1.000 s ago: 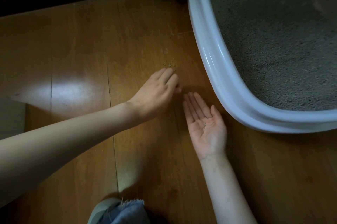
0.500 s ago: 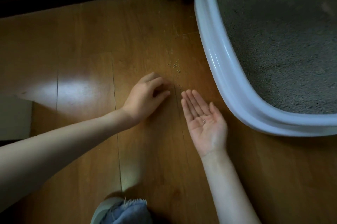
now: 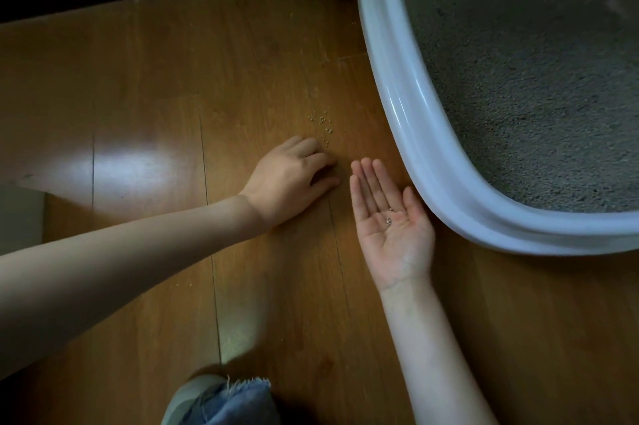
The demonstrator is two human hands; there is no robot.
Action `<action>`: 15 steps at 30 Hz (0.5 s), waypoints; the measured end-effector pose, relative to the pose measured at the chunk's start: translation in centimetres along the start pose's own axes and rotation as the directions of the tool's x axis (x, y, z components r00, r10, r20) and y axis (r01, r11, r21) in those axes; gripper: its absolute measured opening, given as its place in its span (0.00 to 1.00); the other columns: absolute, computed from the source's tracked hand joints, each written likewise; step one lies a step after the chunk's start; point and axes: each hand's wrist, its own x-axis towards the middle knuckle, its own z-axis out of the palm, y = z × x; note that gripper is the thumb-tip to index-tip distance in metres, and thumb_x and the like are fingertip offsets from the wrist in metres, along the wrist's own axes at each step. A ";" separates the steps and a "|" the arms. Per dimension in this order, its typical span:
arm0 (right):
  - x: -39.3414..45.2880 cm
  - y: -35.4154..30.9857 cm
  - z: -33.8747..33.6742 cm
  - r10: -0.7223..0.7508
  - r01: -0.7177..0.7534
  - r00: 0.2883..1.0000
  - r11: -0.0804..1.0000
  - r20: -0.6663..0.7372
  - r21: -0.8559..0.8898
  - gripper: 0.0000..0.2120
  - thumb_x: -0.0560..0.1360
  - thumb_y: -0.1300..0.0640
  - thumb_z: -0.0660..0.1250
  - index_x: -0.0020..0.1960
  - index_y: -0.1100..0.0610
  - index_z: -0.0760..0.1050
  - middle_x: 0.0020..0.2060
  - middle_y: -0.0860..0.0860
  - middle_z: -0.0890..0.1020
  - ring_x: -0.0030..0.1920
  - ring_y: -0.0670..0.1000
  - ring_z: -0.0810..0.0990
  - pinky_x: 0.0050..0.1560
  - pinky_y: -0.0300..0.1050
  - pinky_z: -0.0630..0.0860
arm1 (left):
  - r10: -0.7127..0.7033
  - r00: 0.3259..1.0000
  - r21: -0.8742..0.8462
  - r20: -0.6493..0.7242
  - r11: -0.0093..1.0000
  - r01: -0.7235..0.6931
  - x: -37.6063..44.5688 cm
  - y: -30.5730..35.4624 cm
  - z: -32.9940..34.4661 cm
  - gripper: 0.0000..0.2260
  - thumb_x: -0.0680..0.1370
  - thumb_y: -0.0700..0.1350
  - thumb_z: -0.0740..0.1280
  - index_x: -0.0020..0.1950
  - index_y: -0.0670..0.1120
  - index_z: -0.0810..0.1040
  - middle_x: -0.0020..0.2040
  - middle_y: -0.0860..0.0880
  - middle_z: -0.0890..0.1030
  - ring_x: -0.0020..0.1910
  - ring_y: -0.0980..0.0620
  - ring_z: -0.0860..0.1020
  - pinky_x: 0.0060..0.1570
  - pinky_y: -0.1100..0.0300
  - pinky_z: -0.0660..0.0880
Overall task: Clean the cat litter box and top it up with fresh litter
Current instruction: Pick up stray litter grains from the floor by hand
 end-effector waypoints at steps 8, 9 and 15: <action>0.4 0.4 0.0 0.007 -0.006 1.000 0.999 0.015 -0.039 0.26 0.82 0.52 0.51 0.53 0.70 0.80 0.61 0.66 0.78 0.63 0.62 0.77 0.66 0.55 0.71 | 0.200 0.979 0.170 0.027 0.964 -0.202 1.5 0.0 0.0 0.06 0.79 0.40 0.67 0.45 0.38 0.78 0.40 0.42 0.77 0.34 0.45 0.75 0.31 0.54 0.72; 0.4 0.4 0.0 0.007 -0.007 1.000 0.999 0.014 -0.040 0.26 0.82 0.52 0.51 0.53 0.70 0.81 0.60 0.66 0.78 0.63 0.62 0.77 0.66 0.55 0.70 | 0.210 0.976 0.200 0.054 0.956 -0.217 1.7 0.0 -0.1 0.05 0.78 0.39 0.69 0.46 0.37 0.77 0.40 0.41 0.77 0.33 0.45 0.74 0.30 0.55 0.71; 0.6 0.5 0.1 0.022 -0.022 1.000 0.998 -0.012 -0.055 0.26 0.82 0.52 0.51 0.53 0.70 0.81 0.60 0.66 0.78 0.63 0.61 0.77 0.66 0.55 0.71 | 0.175 0.974 0.226 0.147 0.952 -0.205 1.7 0.1 0.0 0.06 0.77 0.38 0.69 0.47 0.36 0.74 0.40 0.40 0.75 0.30 0.45 0.73 0.29 0.57 0.68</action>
